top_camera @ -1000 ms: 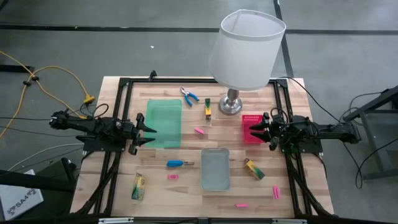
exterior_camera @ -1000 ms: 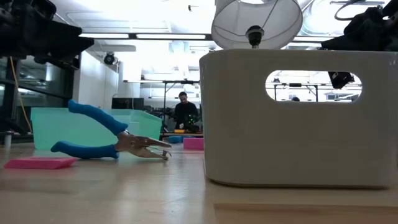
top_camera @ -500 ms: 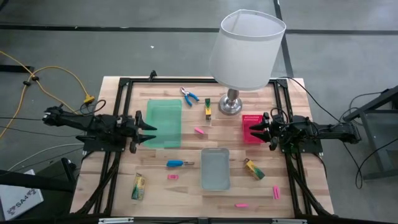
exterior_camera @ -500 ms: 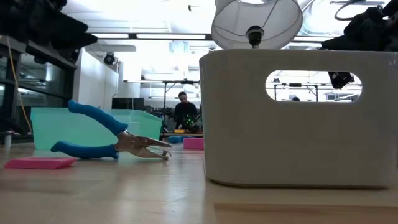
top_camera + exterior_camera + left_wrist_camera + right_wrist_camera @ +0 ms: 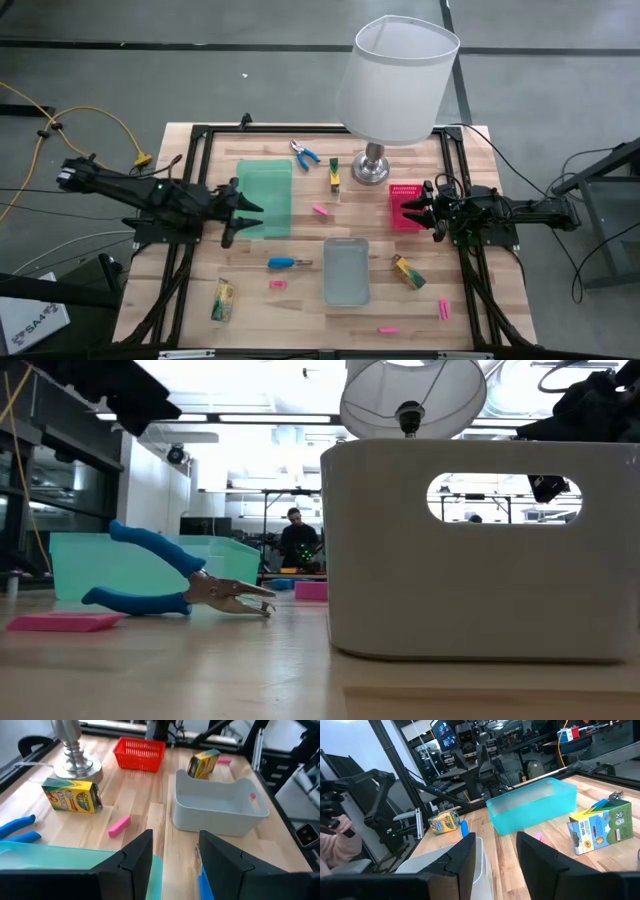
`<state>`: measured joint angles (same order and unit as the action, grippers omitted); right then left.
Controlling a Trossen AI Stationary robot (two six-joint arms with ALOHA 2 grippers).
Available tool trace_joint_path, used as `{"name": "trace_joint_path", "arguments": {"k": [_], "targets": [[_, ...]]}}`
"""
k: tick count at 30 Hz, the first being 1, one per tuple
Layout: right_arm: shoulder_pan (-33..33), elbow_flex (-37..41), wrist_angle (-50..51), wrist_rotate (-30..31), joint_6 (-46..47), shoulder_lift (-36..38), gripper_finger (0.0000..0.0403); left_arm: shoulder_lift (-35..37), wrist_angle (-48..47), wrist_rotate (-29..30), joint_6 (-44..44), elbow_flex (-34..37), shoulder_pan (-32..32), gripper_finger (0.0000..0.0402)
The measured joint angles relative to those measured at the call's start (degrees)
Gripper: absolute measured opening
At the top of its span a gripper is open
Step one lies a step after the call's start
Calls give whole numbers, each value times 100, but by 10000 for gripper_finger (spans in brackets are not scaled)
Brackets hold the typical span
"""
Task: Pick & Place School Supplies
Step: Put the crayon box into the green bin
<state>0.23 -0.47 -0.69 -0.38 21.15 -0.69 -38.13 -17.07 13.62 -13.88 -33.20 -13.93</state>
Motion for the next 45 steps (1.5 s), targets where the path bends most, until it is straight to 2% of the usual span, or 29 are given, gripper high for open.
{"name": "trace_joint_path", "arguments": {"k": [8, 14, 19, 23, 28, 31, 38, 45], "targets": [[0, -2, 0, 0, 2, -1, 134, -998, -753, -96, 57, -810, 85, 156], [-1, -1, 0, 0, 0, -1, 134, -1648, -815, -706, 712, -1070, 437, 156], [0, -2, 0, 0, 2, 1, 134, -2017, -816, -1128, 764, -1240, 915, 156], [-1, -1, 0, 0, 2, -1, 134, -2162, -955, -1271, 456, -1368, 1182, 156], [-2, -1, 0, 0, 1, -2, 134, -2233, -1655, -1279, 61, -1687, 1145, 156], [0, -1, 0, 0, 2, -1, 134, -2259, -2143, -1101, -242, -1983, 942, 156], [0, -2, 0, 0, 1, -1, 134, -2255, -3179, -240, -1353, -2562, 190, 156], [0, 0, 0, 0, 2, -2, 134, -2253, -3829, -122, -2691, -2745, -266, 156]]}}
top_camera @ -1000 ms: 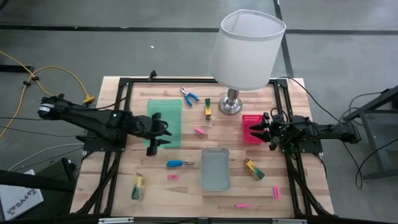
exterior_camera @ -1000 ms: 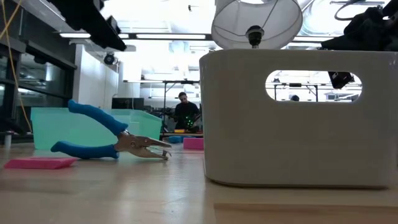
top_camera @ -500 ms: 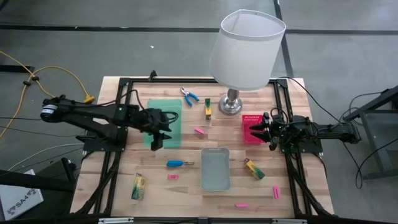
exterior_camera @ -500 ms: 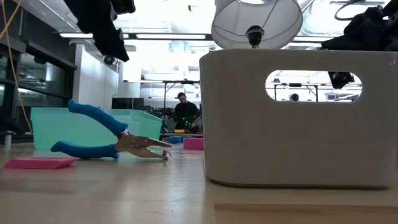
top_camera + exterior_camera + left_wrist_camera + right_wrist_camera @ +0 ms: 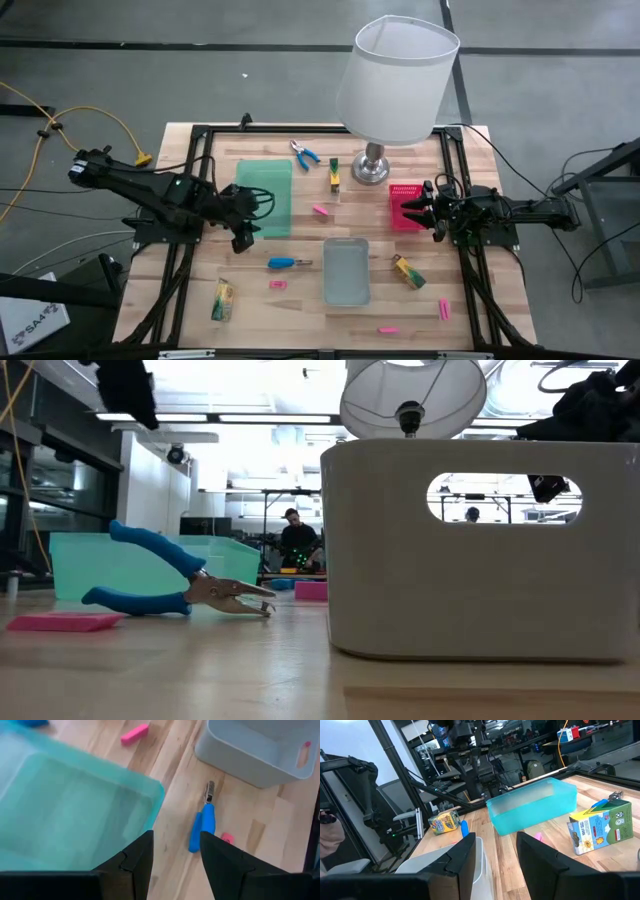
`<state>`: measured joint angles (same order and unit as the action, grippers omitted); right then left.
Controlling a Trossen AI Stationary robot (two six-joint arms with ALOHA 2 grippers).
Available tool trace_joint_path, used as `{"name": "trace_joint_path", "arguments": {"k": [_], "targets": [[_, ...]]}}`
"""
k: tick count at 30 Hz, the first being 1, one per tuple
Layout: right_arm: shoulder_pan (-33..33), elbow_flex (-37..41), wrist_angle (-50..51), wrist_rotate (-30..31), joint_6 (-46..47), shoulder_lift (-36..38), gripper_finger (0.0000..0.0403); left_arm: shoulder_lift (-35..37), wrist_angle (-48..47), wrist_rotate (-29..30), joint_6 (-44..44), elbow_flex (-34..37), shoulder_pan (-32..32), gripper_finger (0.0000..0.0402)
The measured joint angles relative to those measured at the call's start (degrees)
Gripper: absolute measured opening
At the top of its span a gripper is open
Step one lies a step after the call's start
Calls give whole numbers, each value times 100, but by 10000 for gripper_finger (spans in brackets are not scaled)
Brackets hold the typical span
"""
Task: Pick & Place School Supplies
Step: Put the crayon box into the green bin
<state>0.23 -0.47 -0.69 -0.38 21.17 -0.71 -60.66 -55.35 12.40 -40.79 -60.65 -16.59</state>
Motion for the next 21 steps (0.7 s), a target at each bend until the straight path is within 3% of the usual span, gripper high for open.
{"name": "trace_joint_path", "arguments": {"k": [13, 21], "targets": [[0, -2, 0, 0, -1, 1, 134, 13, -855, -272, -1772, -19, -95, 156], [0, -2, 0, 0, 0, 1, 134, 13, -1228, -760, -2795, -19, -528, 156]]}}
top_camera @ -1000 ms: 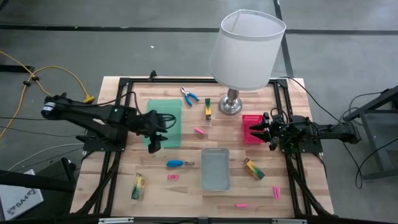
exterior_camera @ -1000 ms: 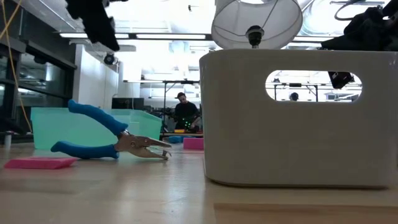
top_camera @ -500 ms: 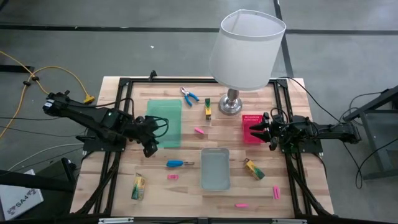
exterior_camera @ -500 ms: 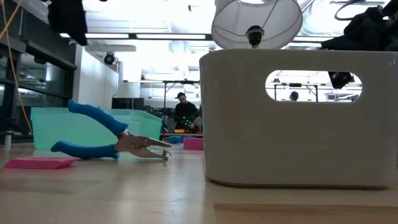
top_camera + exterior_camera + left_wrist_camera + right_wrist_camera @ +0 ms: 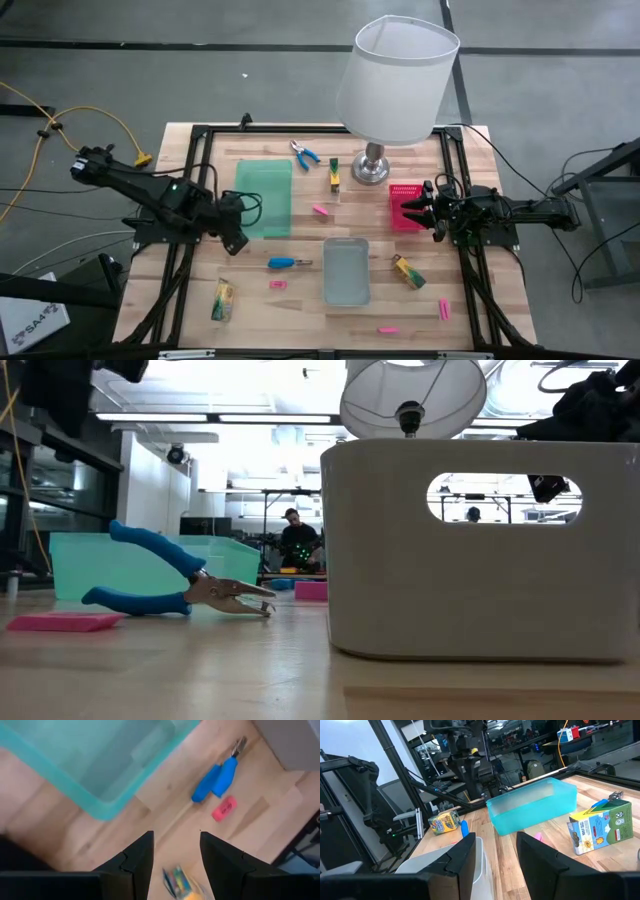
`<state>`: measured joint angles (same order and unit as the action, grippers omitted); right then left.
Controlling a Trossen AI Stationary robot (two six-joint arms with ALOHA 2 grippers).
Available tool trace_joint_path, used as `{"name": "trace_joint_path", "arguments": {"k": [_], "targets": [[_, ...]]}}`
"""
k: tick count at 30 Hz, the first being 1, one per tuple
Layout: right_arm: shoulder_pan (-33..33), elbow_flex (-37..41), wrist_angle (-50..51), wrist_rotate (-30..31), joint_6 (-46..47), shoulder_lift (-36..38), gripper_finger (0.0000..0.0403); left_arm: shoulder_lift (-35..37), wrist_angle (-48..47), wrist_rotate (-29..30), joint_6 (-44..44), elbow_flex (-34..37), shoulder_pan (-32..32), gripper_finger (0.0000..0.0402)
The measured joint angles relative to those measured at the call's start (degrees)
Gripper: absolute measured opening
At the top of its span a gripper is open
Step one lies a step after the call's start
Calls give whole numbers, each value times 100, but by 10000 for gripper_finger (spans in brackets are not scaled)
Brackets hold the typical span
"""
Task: Pick & Place School Supplies
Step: Put the crayon box into the green bin
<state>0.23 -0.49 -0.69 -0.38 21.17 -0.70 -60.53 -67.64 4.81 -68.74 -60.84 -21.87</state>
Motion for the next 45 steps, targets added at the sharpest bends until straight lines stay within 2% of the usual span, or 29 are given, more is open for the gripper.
{"name": "trace_joint_path", "arguments": {"k": [10, 18, 34, 45], "targets": [[0, 0, 0, 0, 0, -1, 134, -50, -231, 223, -2177, 0, -1290, 156], [0, 2, 0, 0, 0, 1, 134, -408, -152, 378, -3636, -16, -2105, 156], [-1, 2, 0, 0, -1, -1, 134, -1646, -90, 432, -4861, -1000, -2658, 156], [-1, 1, 0, 0, 0, 0, 134, -2342, 318, 218, -6173, -1169, -3137, 156]]}}
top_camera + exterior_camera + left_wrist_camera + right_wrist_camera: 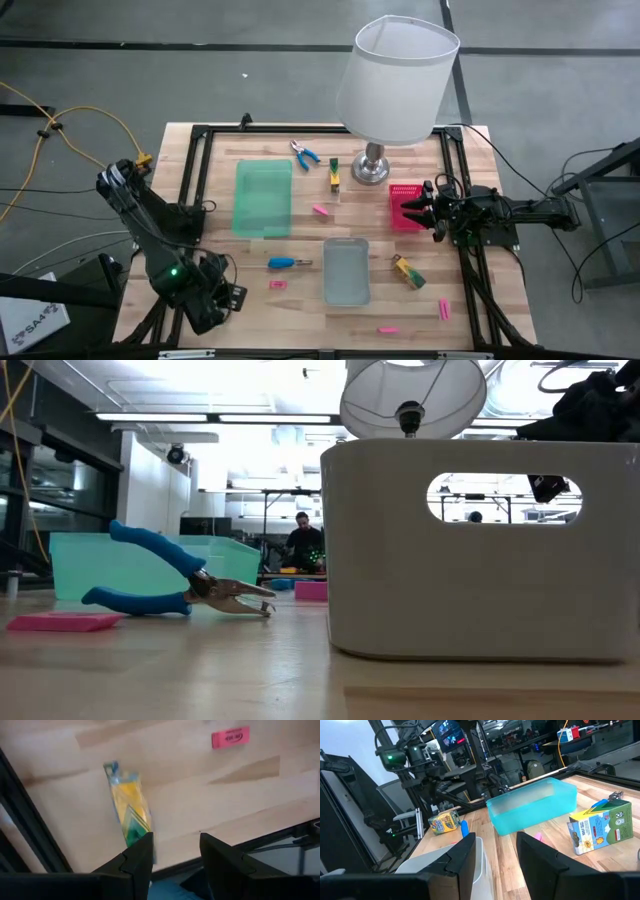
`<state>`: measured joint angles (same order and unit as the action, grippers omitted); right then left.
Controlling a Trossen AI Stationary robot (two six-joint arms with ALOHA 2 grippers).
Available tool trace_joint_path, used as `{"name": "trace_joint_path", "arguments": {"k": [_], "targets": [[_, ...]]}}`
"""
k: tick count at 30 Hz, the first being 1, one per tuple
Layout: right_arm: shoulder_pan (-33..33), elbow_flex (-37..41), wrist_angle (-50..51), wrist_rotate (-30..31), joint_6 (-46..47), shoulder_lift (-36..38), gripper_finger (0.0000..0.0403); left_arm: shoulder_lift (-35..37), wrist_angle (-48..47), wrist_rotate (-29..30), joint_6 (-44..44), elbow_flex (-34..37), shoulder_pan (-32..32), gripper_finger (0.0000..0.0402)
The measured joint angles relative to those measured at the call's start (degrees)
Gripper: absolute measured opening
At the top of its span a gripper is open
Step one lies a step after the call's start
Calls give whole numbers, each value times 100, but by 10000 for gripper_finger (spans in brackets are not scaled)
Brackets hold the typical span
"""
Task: Pick & Place School Supplies
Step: Put the crayon box into the green bin
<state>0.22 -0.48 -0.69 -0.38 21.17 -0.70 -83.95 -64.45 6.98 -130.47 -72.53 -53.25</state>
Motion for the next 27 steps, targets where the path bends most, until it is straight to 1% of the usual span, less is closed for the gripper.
{"name": "trace_joint_path", "arguments": {"k": [9, 11, 14, 18, 22, 27], "targets": [[-1, 0, -2, 0, -1, 0, 134, -98, 20, -17, -760, 0, -51, 156], [0, 1, -2, 0, 0, 1, 134, -98, -4, -180, -933, 0, -34, 156], [1, 1, -2, 0, 0, -1, 134, -98, -51, -621, -1309, 0, -7, 156], [1, 0, -2, 0, -2, 0, 134, -116, -52, -894, -1813, 0, -7, 156], [0, -1, -2, 0, 0, -1, 134, -195, -43, -772, -1883, -2, -7, 156], [1, 0, -2, 0, -1, 1, 134, -511, 166, -649, -2009, -2, -60, 156]]}}
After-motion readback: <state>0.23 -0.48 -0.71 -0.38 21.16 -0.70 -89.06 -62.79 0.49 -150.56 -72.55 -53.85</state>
